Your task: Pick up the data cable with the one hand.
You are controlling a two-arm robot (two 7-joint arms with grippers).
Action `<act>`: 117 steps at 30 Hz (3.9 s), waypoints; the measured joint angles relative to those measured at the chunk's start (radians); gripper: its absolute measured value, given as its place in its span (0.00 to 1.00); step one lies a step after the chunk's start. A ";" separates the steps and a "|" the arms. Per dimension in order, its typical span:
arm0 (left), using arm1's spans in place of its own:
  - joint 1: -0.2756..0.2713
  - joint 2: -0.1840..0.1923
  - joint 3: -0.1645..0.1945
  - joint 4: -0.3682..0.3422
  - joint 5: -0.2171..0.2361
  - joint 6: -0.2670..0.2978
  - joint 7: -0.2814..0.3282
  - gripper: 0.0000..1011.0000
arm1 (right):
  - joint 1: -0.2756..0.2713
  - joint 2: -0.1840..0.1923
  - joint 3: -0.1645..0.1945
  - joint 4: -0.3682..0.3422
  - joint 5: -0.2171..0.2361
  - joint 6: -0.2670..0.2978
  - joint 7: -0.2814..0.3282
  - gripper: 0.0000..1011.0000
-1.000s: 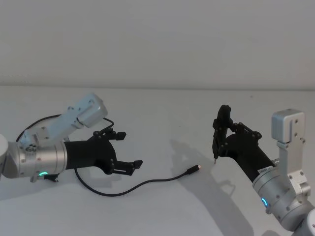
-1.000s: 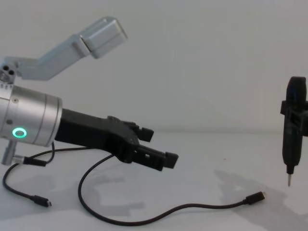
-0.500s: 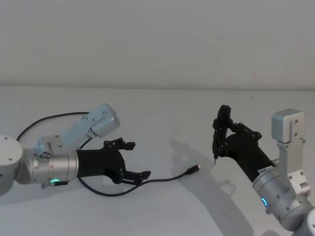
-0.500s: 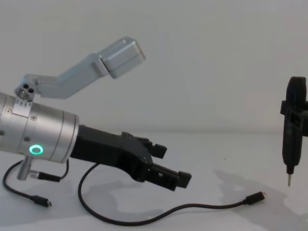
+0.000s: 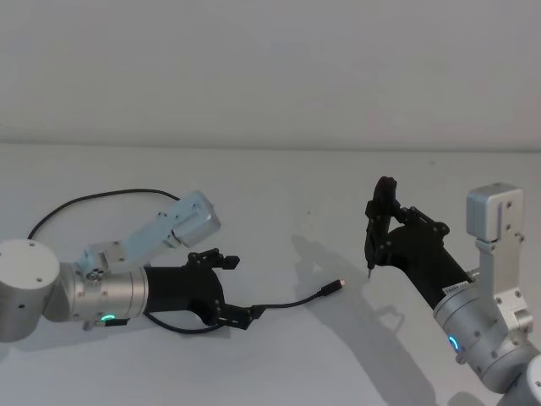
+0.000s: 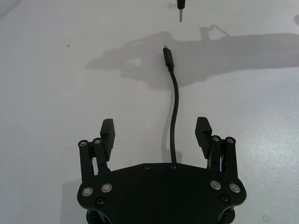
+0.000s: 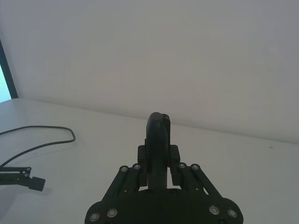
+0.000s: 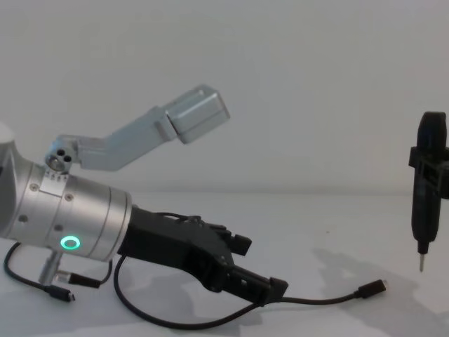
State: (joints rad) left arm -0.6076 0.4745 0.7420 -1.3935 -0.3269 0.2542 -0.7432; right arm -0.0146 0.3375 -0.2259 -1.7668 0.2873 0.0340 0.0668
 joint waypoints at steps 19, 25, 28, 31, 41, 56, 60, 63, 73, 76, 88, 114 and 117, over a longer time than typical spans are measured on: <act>-0.026 -0.039 0.027 0.065 0.022 0.011 0.011 0.99 | 0.000 0.000 0.000 0.000 0.000 0.000 0.000 0.27; -0.032 -0.051 0.031 0.081 0.028 0.018 0.013 0.99 | 0.000 0.000 0.000 0.000 0.000 0.000 0.000 0.27; -0.035 -0.056 0.034 0.086 0.030 0.021 0.013 0.99 | 0.000 0.000 0.000 0.000 0.000 0.000 0.000 0.27; -0.037 -0.060 0.036 0.092 0.032 0.025 0.013 0.99 | 0.000 0.000 0.000 0.000 0.000 0.000 0.000 0.27; -0.042 -0.068 0.041 0.103 0.036 0.031 0.012 0.91 | 0.000 0.000 0.000 0.000 0.000 0.000 0.000 0.27; -0.044 -0.071 0.043 0.108 0.038 0.034 0.012 0.48 | 0.000 0.000 0.000 0.000 0.000 0.000 0.000 0.27; -0.044 -0.072 0.043 0.109 0.038 0.035 0.012 0.35 | 0.000 0.000 0.000 0.000 0.000 0.000 0.000 0.27; -0.044 -0.072 0.043 0.109 0.039 0.035 0.012 0.26 | 0.000 0.000 0.000 0.000 0.000 0.000 0.000 0.27; -0.045 -0.073 0.043 0.110 0.039 0.036 0.012 0.04 | 0.000 0.000 0.000 0.000 0.000 0.000 0.000 0.27; -0.045 -0.073 0.043 0.110 0.039 0.036 0.012 0.04 | 0.000 0.000 0.000 0.000 0.000 0.000 0.000 0.27; -0.030 -0.059 0.033 0.070 0.051 -0.007 0.025 0.04 | 0.009 0.000 0.011 -0.025 0.003 -0.005 0.009 0.27; 0.019 -0.006 -0.015 -0.088 0.066 -0.113 0.053 0.04 | 0.083 -0.018 0.035 -0.109 0.043 0.001 0.070 0.27; 0.020 -0.004 -0.017 -0.094 0.067 -0.116 0.054 0.04 | 0.087 -0.019 0.033 -0.109 0.039 0.006 0.075 0.27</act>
State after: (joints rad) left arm -0.5873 0.4700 0.7251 -1.4872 -0.2601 0.1380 -0.6888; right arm 0.0720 0.3187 -0.1925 -1.8758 0.3263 0.0404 0.1422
